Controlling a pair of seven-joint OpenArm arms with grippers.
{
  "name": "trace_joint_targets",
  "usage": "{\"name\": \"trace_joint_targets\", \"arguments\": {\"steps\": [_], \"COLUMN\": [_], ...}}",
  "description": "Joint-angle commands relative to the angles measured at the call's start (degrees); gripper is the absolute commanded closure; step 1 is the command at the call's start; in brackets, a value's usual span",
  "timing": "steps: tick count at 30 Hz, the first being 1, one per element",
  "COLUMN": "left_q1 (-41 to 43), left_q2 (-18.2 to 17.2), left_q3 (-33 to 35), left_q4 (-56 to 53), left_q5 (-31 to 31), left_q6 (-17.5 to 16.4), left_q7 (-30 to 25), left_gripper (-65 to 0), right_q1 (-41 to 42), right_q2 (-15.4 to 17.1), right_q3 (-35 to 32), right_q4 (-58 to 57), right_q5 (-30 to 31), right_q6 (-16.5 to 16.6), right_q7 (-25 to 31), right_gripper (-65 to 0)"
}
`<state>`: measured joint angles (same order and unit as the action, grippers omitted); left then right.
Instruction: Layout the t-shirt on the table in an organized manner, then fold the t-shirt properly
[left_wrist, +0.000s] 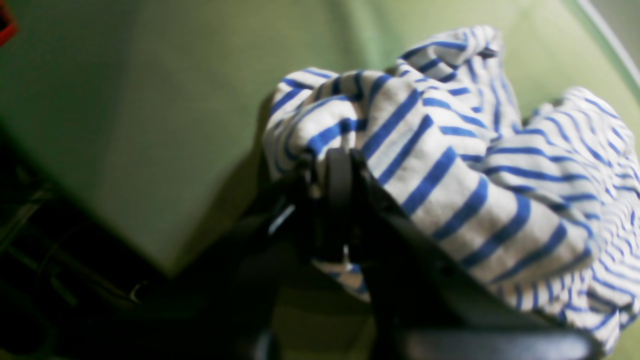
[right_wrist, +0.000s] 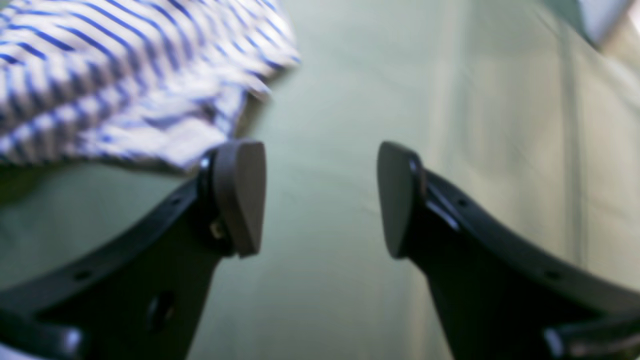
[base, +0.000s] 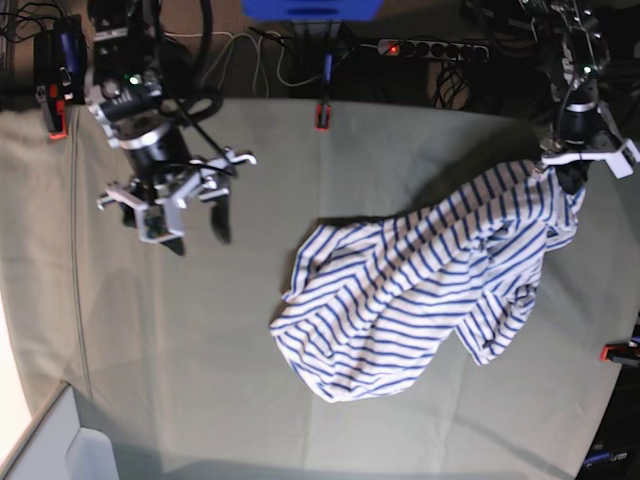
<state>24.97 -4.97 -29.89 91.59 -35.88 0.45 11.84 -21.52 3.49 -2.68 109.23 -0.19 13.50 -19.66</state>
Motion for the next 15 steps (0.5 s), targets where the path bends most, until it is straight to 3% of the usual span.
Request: {"name": "trace_joint_targets", "arguments": {"steps": [1, 6, 15], "left_q1": [-0.14, 0.13, 0.22], "left_q2": [-0.61, -0.52, -0.26], "left_q3": [-0.31, -0.40, -0.40], "left_q4": [1.20, 1.20, 1.11], "left_q5": [-0.30, -0.30, 0.05], "left_q6": [-0.32, -0.32, -0.32], "left_q7": [-1.86, -1.86, -1.86], "left_gripper": [-0.2, -0.2, -0.2], "right_q1": [1.61, 8.38, 23.41], "right_q2": [0.78, 0.16, -4.94], "right_q3": [-1.76, -7.83, -8.18], "right_q4": [-0.44, -10.72, -36.39], "right_q5": [0.23, 0.23, 0.32], "right_q6": [1.32, 1.23, 1.23], "right_q7": [1.33, 1.33, 1.42], "right_gripper": [-36.6, -42.3, -42.7]}}
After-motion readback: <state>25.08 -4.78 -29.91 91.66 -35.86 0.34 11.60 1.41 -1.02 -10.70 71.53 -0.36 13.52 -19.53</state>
